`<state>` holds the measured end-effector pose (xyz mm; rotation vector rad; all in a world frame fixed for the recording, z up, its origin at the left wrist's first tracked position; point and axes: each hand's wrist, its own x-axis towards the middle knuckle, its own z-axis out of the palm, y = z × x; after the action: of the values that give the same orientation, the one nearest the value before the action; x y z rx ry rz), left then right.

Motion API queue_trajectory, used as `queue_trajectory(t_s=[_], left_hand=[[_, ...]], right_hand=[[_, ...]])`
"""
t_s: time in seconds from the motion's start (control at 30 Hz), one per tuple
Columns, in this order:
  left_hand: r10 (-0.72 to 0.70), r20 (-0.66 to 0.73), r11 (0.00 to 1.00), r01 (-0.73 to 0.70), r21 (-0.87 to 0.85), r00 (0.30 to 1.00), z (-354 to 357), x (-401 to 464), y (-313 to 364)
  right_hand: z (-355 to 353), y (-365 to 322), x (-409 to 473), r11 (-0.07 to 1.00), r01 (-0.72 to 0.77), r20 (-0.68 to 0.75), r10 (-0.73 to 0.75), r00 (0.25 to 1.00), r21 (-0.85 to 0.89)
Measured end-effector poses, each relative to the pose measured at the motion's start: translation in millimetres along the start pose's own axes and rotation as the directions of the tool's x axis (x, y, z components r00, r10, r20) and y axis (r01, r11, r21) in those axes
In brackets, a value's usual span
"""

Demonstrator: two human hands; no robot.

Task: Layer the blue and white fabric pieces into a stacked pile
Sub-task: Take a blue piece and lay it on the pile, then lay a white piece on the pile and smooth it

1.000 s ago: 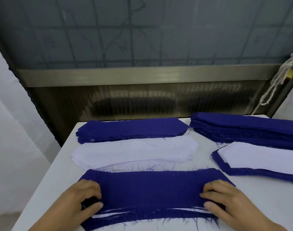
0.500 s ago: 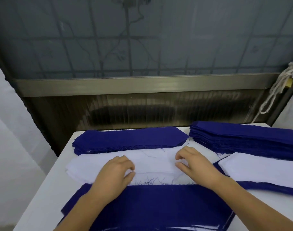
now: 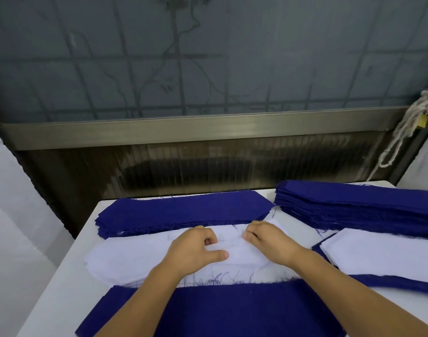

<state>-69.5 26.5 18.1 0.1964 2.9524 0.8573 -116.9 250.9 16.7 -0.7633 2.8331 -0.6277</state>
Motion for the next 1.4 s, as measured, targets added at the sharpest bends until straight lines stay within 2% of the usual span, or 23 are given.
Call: queue_trajectory(t_s=[0.2,0.33,0.5,0.9,1.0,1.1,1.23,1.4], left_hand=[[0.014,-0.045,0.994,-0.009,0.105,0.999,1,6,2],[0.029,-0.070,0.992,-0.020,0.125,0.997,3,9,4],[0.057,-0.092,0.982,-0.039,0.183,0.994,-1,2,-6],[-0.216,-0.192,0.925,0.263,0.273,0.957,-73,-60,-101],[-0.202,-0.191,0.920,0.253,0.299,0.961,-80,-70,-104],[-0.123,-0.211,0.944,0.180,0.277,0.970,-84,-85,-100],[-0.021,-0.107,0.979,0.042,0.199,0.994,-89,-118,-86],[-0.124,0.127,0.992,0.126,-0.009,0.984,-91,-140,-74]], right_hand=[[1,-3,0,0.993,-0.070,0.004,0.070,0.998,0.096],[3,-3,-4,0.998,-0.011,0.027,0.012,1.000,-0.065],[4,1,-7,1.000,0.001,-0.018,-0.001,1.000,-0.017],[-1,6,-11,0.991,-0.019,-0.006,0.020,1.000,0.131],[-5,4,-17,0.992,-0.005,-0.016,0.007,1.000,0.126],[-12,2,-36,0.993,0.025,-0.045,-0.020,0.999,0.117],[-23,3,-85,0.988,0.039,-0.040,-0.034,0.999,0.147],[-36,9,-135,0.968,-0.083,0.204,0.034,0.978,0.236]])
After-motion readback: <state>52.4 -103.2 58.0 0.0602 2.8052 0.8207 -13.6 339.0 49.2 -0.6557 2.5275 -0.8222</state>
